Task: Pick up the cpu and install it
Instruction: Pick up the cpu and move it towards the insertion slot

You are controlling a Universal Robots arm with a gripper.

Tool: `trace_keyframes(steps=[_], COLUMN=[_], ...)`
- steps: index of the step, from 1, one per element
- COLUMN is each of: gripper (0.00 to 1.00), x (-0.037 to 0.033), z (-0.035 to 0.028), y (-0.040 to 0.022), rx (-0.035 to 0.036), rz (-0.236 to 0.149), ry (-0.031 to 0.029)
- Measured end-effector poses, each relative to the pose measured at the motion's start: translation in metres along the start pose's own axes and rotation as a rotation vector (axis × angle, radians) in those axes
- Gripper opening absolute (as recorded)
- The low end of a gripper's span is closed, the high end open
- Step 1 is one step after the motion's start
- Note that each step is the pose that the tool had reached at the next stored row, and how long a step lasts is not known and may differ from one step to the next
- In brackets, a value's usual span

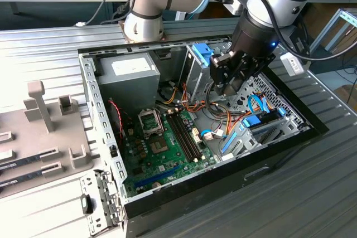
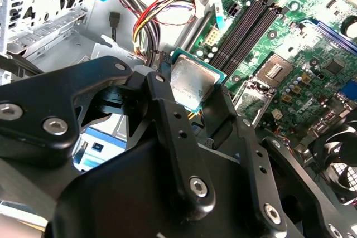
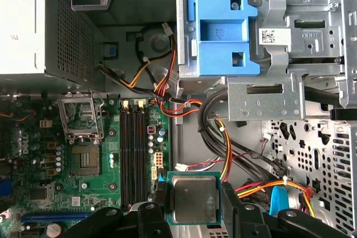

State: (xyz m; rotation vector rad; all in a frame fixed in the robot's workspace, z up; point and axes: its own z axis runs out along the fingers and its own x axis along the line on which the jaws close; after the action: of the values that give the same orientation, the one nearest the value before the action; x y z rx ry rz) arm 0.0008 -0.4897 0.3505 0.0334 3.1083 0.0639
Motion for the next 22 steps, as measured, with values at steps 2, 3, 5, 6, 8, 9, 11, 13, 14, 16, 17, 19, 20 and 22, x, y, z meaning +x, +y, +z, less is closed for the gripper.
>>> trace_keyframes(steps=[2,3,5,6,8,9,11,13,14,16,17,19,20,22], gripper=[0.47,0.47,0.47,0.47,0.47,0.47,0.47,0.47,0.47,0.47,0.47,0.47,0.47,0.47], x=[0.0002,0.0002,0.0003,0.0003,0.0018,0.0019,0.0021,0.0025,0.0027,0.0029,0.0030,0.0030,0.0030,0.0030], z=[0.0024,0.0025,0.0029,0.0030,0.0070,0.0071,0.0074,0.0077,0.0079,0.0081,0.0081,0.0082,0.0082,0.0082], y=[-0.0001,-0.0001,-0.0001,-0.0001,-0.0003,-0.0003,-0.0003,-0.0004,-0.0004,-0.0004,-0.0004,-0.0004,-0.0004,-0.0004], rx=[0.0000,0.0000,0.0000,0.0000,0.0001,0.0000,-0.0001,0.0000,0.0000,0.0000,0.0000,0.0000,0.0000,0.0000], rz=[0.000,0.000,0.000,0.000,0.000,0.000,0.000,0.000,0.000,0.000,0.000,0.000,0.000,0.000], ry=[0.0000,0.0000,0.0000,0.0000,0.0000,0.0000,0.0001,0.0001,0.0000,0.0000,0.0000,0.0000,0.0000,0.0000])
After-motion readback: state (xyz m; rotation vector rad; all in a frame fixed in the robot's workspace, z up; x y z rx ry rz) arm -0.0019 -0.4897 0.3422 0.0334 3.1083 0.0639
